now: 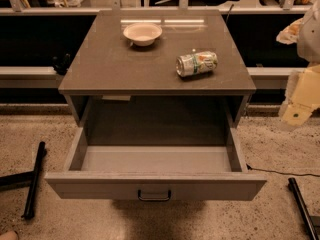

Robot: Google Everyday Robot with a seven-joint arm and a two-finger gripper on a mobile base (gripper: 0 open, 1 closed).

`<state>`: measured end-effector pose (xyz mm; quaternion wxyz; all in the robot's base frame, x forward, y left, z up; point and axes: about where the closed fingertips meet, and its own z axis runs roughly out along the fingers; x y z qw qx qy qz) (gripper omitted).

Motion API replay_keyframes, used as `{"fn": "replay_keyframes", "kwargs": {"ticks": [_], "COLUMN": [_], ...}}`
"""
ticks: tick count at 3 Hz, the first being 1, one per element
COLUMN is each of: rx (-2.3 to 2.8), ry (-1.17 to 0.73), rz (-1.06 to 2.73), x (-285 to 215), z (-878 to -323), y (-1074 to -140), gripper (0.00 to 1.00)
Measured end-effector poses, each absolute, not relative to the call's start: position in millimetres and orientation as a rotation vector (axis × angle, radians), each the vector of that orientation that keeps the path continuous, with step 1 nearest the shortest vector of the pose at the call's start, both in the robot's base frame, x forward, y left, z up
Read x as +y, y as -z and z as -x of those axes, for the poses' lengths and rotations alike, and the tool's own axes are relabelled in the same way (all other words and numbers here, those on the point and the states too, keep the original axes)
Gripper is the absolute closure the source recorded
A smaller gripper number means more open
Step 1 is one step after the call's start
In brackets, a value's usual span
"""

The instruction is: Place 7up can into top drawer

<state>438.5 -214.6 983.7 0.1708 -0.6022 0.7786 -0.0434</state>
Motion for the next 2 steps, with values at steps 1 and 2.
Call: {"fn": "replay_keyframes", "kwargs": {"ticks": [1, 2], "rx": [2.211, 2.112], "ry": [0.123, 0.129], "rz": [1.710, 1.756], "x": [-214.6, -212.3], "z": [-438.5, -473.7], "y": [-983.7, -984.0], "gripper": [0.00, 0.00]}}
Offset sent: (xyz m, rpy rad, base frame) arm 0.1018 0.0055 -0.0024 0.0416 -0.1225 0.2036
